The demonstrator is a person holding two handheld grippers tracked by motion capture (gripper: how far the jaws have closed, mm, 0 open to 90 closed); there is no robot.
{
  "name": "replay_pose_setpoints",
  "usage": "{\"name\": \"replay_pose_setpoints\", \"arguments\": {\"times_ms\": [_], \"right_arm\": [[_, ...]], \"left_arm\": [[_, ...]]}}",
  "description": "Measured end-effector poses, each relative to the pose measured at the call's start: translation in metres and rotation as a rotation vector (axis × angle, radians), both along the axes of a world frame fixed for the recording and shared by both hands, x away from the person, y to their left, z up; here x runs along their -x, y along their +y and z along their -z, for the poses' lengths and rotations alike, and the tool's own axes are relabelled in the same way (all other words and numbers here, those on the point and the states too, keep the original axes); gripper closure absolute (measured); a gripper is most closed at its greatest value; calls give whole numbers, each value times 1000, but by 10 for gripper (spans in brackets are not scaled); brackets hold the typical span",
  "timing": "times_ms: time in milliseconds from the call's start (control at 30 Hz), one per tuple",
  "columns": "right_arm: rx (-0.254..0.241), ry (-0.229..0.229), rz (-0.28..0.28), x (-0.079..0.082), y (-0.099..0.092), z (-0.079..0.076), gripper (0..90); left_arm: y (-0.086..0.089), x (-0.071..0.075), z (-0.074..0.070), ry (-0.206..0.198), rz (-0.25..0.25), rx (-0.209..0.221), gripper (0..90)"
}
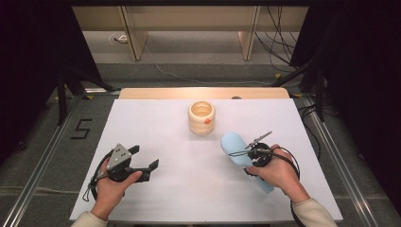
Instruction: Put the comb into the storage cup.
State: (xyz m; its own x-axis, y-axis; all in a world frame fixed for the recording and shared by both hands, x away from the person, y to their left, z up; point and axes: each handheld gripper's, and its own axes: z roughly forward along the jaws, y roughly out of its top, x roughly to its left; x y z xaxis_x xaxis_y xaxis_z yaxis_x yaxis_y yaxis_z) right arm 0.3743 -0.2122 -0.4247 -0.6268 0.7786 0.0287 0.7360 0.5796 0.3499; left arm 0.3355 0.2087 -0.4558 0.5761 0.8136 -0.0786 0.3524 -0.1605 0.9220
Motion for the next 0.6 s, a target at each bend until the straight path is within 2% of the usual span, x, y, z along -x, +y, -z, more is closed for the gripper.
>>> {"name": "replay_pose_setpoints", "arguments": {"times_ms": [400,533,600], "right_arm": [[-13,-20,-15,0,1,-1,704],[-21,-34,-22,0,1,-2,704],[-32,-54,-26,0,1,-2,704]], "left_arm": [[0,0,0,2,-1,1,90],[0,0,0,2,-2,1,90],[0,0,0,2,-2,2,90]]}}
